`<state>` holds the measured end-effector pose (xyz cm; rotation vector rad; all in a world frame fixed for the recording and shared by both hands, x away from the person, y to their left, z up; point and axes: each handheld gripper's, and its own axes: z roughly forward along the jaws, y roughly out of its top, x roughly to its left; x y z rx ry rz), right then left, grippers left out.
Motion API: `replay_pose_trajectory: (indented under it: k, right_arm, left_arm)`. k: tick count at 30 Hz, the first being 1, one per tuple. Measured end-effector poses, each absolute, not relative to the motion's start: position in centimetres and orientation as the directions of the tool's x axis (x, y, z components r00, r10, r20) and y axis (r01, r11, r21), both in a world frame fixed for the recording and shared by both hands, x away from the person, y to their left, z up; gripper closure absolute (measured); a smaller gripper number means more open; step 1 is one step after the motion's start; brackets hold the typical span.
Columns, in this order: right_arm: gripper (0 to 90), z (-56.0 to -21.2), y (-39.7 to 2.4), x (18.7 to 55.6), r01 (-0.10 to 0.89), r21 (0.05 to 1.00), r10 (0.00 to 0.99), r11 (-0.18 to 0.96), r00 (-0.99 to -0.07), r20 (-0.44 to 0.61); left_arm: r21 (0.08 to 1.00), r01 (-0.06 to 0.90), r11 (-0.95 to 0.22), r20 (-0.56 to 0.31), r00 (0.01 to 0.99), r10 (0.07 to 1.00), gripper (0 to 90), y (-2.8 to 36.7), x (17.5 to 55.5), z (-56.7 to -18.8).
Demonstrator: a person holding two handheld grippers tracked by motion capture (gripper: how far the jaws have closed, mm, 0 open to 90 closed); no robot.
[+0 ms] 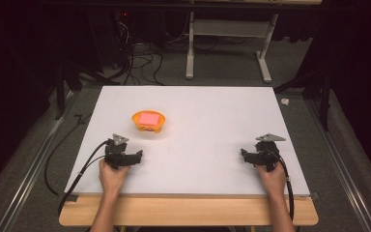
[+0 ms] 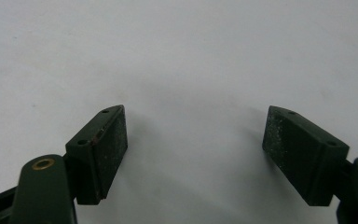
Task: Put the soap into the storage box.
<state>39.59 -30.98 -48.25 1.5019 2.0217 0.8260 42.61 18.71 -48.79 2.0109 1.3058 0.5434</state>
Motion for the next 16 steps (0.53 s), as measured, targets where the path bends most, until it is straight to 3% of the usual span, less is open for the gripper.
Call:
replay_pose_trajectory:
  k: [16]
  right_arm:
    - [22.5, -48.25, -30.97, 39.58, 0.667, 0.714, 0.96, 0.213, -0.277, -0.027]
  left_arm:
    - [0.729, 0.63, -0.268, -0.021, 0.412, 0.911, 15.1, 18.8, 42.6, -48.87]
